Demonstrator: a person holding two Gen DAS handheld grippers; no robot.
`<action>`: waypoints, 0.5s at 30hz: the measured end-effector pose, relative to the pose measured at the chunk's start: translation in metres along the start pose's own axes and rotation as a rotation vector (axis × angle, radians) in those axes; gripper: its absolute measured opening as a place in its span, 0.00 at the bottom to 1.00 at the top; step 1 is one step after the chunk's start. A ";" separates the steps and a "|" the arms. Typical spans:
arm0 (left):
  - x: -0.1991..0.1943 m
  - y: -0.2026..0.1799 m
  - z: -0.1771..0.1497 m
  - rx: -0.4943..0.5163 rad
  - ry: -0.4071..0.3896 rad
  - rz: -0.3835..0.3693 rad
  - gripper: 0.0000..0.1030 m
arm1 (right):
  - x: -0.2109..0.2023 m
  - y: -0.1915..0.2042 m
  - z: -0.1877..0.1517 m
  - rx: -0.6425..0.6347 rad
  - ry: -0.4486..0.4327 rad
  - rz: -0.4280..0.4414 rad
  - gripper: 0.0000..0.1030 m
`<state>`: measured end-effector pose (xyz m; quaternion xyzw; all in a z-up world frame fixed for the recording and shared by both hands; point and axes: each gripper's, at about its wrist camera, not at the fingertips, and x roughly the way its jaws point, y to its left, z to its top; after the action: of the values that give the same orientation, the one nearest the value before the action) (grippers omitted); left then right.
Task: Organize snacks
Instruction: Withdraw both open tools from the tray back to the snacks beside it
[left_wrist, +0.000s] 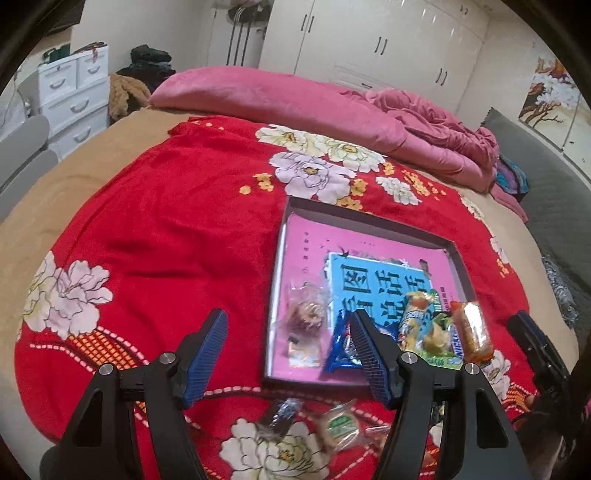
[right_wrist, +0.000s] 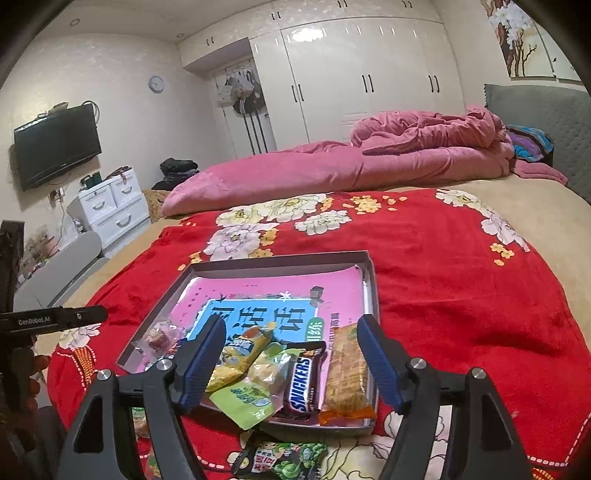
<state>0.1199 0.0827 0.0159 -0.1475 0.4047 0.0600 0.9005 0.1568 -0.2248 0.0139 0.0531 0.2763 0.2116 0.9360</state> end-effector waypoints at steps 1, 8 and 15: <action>-0.001 0.002 -0.001 0.001 0.001 0.002 0.68 | 0.000 0.002 -0.001 -0.004 0.000 0.003 0.71; -0.002 0.005 -0.011 0.016 0.021 0.026 0.69 | -0.003 0.012 -0.006 -0.037 0.017 0.015 0.72; -0.001 0.002 -0.021 0.043 0.048 0.026 0.69 | -0.010 0.019 -0.010 -0.056 0.018 0.029 0.73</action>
<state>0.1038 0.0777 0.0030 -0.1241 0.4294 0.0592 0.8926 0.1371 -0.2122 0.0143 0.0291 0.2779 0.2333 0.9314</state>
